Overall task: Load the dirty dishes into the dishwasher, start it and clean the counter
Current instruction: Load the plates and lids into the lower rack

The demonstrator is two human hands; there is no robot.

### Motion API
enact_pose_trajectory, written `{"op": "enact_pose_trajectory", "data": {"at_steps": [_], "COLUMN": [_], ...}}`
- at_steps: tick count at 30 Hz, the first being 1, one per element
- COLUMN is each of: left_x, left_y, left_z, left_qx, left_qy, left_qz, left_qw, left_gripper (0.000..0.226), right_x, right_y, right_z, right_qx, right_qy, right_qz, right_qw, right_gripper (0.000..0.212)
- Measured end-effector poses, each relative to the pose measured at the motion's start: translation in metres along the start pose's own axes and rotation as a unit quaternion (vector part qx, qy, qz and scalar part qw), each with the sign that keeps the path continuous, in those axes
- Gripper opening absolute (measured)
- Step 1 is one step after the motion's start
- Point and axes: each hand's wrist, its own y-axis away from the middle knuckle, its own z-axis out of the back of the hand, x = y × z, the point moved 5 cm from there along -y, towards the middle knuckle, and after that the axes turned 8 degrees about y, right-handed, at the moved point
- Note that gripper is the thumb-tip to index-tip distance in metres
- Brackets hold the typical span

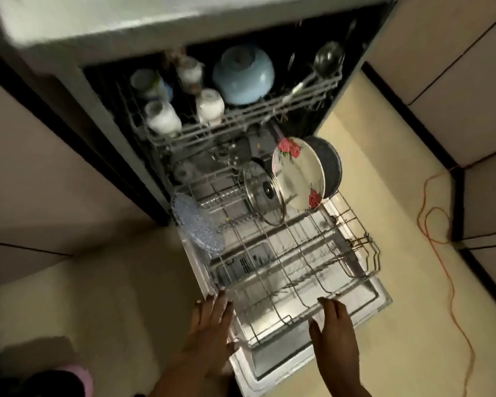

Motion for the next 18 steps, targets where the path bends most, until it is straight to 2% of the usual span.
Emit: {"op": "enact_pose_trajectory", "data": {"at_steps": [3, 7, 11, 14, 18], "left_x": [0.011, 0.042, 0.077, 0.098, 0.138], "left_y": [0.038, 0.103, 0.172, 0.224, 0.31], "left_z": [0.09, 0.209, 0.311, 0.361, 0.39], "left_qx": [-0.045, -0.125, -0.147, -0.164, -0.218], "left_qy": [-0.008, -0.022, -0.034, -0.035, -0.047], "left_qz": [0.043, 0.041, 0.067, 0.084, 0.122], "left_qw": [0.998, 0.991, 0.986, 0.982, 0.967], "left_gripper": [0.097, 0.089, 0.088, 0.086, 0.077], "right_x": [0.05, 0.13, 0.21, 0.267, 0.345], "right_y": [0.019, 0.04, 0.052, 0.061, 0.088], "right_z": [0.044, 0.119, 0.182, 0.211, 0.227], "right_qx": [-0.005, -0.036, -0.074, -0.093, -0.121], "right_qy": [-0.016, -0.074, -0.087, -0.094, -0.1], "right_qz": [0.066, 0.111, 0.172, 0.222, 0.29], "right_qw": [0.998, 0.99, 0.978, 0.966, 0.944], "right_gripper": [0.046, 0.044, 0.041, 0.036, 0.03]}}
